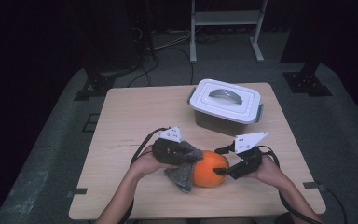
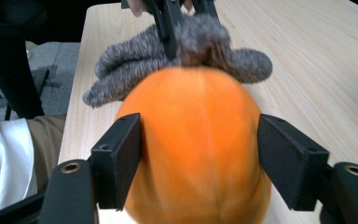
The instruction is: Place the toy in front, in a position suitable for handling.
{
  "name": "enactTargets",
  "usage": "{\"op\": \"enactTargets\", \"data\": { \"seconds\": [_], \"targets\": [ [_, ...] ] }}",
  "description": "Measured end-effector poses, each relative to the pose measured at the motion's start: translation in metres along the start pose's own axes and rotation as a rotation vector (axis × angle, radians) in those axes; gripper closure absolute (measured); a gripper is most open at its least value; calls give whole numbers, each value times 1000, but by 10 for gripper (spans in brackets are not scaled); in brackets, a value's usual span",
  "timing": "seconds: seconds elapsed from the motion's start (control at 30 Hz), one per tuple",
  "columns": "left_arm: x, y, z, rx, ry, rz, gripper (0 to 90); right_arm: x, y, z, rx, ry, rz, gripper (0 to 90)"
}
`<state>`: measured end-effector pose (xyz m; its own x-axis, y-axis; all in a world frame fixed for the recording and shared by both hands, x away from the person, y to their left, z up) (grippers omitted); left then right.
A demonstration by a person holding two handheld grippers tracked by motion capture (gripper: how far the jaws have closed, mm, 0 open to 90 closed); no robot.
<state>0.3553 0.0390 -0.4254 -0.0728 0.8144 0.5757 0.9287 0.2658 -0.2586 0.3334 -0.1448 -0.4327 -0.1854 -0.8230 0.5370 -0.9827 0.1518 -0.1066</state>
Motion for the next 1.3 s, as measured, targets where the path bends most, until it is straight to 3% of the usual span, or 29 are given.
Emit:
{"op": "enactTargets", "data": {
  "seconds": [0.13,0.3,0.53,0.7,0.8,0.9,0.97,1.1,1.3],
  "targets": [
    [0,-1,1,-3,8,-1,708,-7,1,-7,7,3,-3,297],
    [4,3,9,15,5,-6,708,-11,-2,1,-6,-12,-24,366],
    [4,9,21,32,3,-4,702,-6,-2,12,-6,-34,-35,378],
    [4,6,16,26,-9,8,711,-2,-3,17,0,-31,-36,411],
    [1,0,7,6,-29,41,712,-1,-3,20,15,-36,-37,426],
    [-3,-5,2,-16,-23,46,711,2,-5,25,16,-42,-37,435],
    [-5,-5,1,-9,-31,48,710,5,-6,30,13,-48,-34,437],
    [-10,-5,0,-11,-23,27,708,10,-9,35,-38,-61,-25,400],
    [-12,-6,-3,-17,-1,17,708,9,-5,16,-67,-27,-16,266]
  ]
}}
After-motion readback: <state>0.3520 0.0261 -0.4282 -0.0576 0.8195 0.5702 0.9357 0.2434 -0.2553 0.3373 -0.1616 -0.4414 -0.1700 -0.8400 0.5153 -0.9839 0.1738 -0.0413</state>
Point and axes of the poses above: each handheld gripper's, and its own axes: x roughly backward along the jaws, z roughly out of its underside, y roughly to its left, the point moved 6 cm from there along -x, roughly forward along the jaws, and after that the axes turned 8 degrees about x, right-handed, at the moved point
